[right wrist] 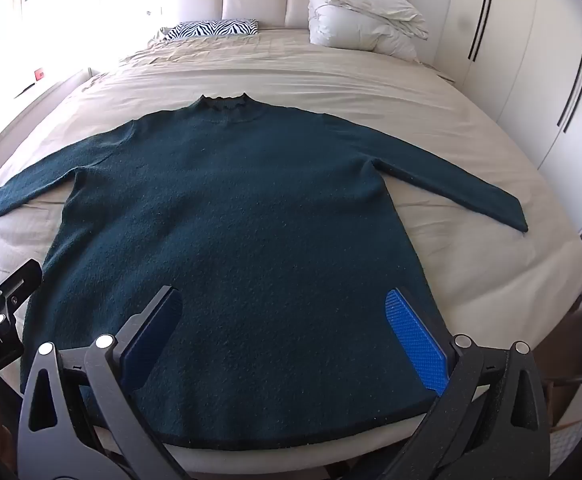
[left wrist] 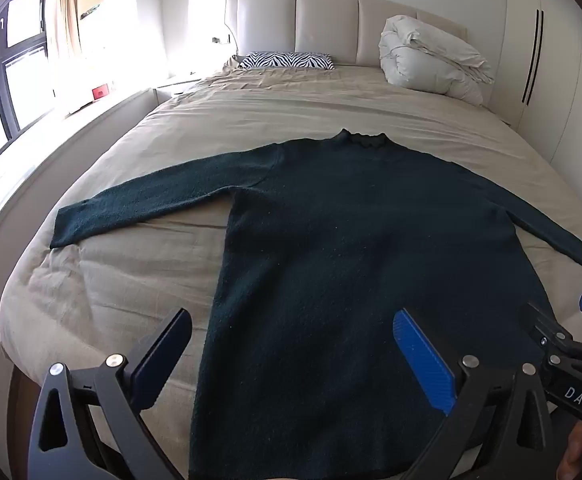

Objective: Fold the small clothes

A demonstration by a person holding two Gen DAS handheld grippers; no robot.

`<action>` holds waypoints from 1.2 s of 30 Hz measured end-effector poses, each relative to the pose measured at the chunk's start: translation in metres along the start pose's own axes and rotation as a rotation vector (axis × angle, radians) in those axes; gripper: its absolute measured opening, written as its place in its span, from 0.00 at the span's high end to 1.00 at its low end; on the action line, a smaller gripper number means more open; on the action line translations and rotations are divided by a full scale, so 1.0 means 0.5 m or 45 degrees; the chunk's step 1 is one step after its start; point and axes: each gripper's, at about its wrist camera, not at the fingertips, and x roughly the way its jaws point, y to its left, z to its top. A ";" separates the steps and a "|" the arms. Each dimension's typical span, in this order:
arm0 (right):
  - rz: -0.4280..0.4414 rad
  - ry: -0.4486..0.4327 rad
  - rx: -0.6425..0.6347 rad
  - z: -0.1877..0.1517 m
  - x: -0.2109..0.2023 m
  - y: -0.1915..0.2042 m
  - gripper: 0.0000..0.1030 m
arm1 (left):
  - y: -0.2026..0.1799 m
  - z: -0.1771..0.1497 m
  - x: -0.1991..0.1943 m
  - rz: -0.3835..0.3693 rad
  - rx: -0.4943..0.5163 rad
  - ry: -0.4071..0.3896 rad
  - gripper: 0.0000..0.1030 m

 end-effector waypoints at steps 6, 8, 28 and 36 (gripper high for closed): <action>-0.002 -0.001 0.000 -0.001 -0.001 0.001 0.00 | -0.004 0.000 -0.005 -0.006 0.004 -0.006 0.00; -0.002 0.000 -0.002 -0.001 -0.002 0.002 0.00 | -0.008 -0.002 -0.009 -0.011 0.008 -0.011 0.00; -0.006 0.007 -0.014 -0.002 0.006 0.007 0.00 | 0.001 -0.005 0.002 -0.009 -0.016 0.016 0.00; -0.009 0.005 -0.011 -0.002 0.008 0.008 0.00 | 0.006 -0.010 0.007 -0.009 -0.016 0.017 0.00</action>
